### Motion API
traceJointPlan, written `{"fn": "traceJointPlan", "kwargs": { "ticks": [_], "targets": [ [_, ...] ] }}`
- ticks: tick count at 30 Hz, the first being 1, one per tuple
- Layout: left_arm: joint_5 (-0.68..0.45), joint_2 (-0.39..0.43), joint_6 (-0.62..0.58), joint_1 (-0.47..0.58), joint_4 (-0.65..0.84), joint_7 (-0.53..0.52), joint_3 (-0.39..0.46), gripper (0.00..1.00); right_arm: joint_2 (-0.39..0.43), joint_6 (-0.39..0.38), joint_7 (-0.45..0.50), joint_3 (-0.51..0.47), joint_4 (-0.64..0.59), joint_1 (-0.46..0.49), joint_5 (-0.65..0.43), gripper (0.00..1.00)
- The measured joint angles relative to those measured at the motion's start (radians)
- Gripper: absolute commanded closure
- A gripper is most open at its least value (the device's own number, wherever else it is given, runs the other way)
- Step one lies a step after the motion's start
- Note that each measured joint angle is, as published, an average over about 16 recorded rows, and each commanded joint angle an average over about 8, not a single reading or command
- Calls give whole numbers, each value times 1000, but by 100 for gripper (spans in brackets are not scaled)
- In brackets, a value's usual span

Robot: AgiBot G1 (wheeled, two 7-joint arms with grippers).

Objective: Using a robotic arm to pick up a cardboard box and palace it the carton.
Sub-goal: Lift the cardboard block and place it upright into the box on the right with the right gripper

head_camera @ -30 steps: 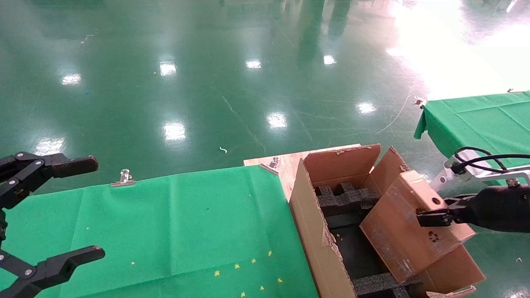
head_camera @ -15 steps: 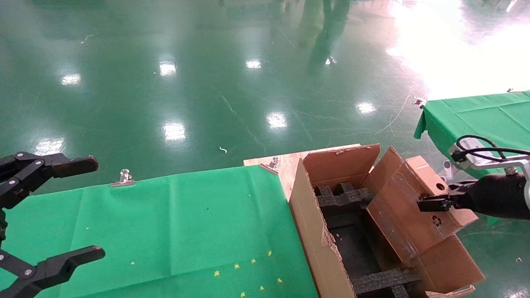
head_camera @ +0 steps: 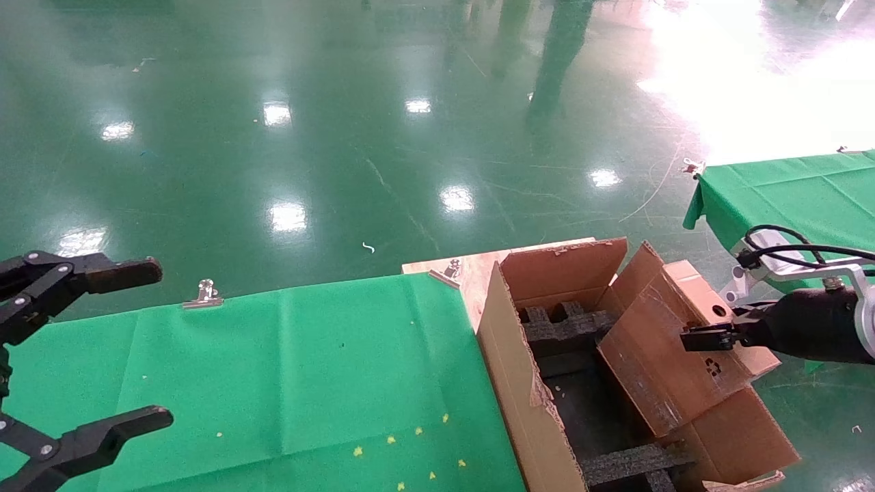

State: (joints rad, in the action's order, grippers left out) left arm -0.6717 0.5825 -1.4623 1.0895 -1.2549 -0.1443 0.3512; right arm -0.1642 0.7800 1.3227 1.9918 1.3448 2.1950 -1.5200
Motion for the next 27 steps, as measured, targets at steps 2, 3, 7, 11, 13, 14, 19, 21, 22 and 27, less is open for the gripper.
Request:
{"fn": "traceJointPlan", "kwargs": {
  "ticks": [2, 3, 7, 11, 13, 14, 19, 21, 22, 27],
  "targets": [
    [0, 0, 0, 0, 0, 0, 0, 0, -8, -5, 23, 4, -1, -4, -19, 100],
    [0, 0, 0, 0, 0, 0, 0, 0, -13, -8, 37, 7, -1, -7, -29, 100],
    [0, 0, 0, 0, 0, 0, 0, 0, -38, -18, 103, 19, 0, -19, -74, 100],
    [0, 0, 0, 0, 0, 0, 0, 0, -65, -24, 177, 33, 7, -33, -123, 100],
    [0, 0, 0, 0, 0, 0, 0, 0, -77, -24, 212, 39, 9, -41, -142, 100],
    [0, 0, 0, 0, 0, 0, 0, 0, -84, -24, 228, 42, 10, -44, -150, 100],
    [0, 0, 0, 0, 0, 0, 0, 0, -112, -27, 292, 54, 11, -63, -178, 100],
    [0, 0, 0, 0, 0, 0, 0, 0, -121, -30, 312, 58, 11, -70, -188, 100],
    [0, 0, 0, 0, 0, 0, 0, 0, -125, -33, 321, 59, 11, -74, -193, 100],
    [0, 0, 0, 0, 0, 0, 0, 0, -144, -52, 364, 67, 10, -92, -221, 100]
  ]
}}
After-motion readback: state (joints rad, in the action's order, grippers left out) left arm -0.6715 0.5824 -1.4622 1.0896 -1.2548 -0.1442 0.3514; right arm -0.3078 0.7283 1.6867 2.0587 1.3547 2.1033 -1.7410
